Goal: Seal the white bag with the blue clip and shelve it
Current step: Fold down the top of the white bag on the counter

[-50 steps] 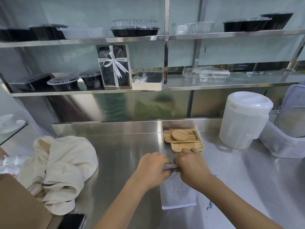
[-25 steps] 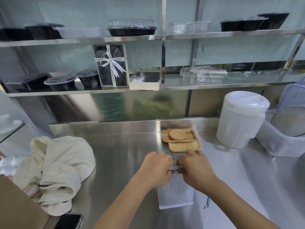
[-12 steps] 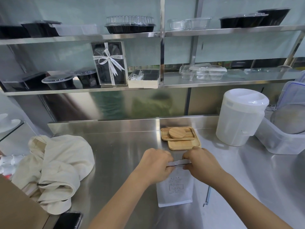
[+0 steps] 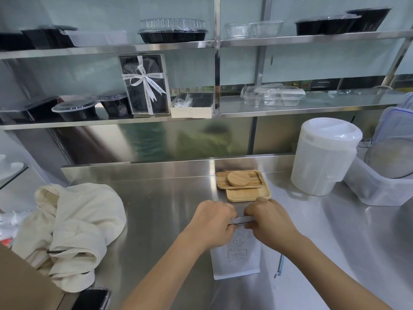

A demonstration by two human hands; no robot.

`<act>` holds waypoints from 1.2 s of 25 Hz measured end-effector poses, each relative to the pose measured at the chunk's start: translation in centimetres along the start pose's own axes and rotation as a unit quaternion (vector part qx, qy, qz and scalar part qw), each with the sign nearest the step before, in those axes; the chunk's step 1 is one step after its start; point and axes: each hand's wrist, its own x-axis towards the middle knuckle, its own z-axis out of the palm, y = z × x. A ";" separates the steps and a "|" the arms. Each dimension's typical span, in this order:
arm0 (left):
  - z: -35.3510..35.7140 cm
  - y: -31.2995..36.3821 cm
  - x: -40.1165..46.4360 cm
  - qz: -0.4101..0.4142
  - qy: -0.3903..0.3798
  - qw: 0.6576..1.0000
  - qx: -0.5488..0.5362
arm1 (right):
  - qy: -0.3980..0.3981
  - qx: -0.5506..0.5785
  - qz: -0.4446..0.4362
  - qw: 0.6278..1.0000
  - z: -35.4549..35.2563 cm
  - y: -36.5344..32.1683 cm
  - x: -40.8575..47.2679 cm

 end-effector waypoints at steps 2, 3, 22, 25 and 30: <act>-0.2 0.2 0.3 -0.008 -0.008 1.000 0.013 | 0.004 -0.004 -0.003 1.000 0.0 -0.1 0.0; -0.3 0.4 0.5 -0.010 -0.011 1.000 0.019 | 0.006 -0.004 -0.005 1.000 0.1 -0.2 0.0; -0.2 1.6 1.1 -0.001 0.010 1.000 0.008 | 0.020 0.067 0.028 0.997 0.6 1.3 -0.6; 0.0 2.0 1.3 -0.001 0.013 1.000 0.022 | 0.028 0.055 0.023 0.998 0.7 1.3 -0.5; -0.3 2.0 1.2 0.008 0.020 0.999 0.034 | 0.041 0.045 0.013 0.998 0.5 1.6 -0.8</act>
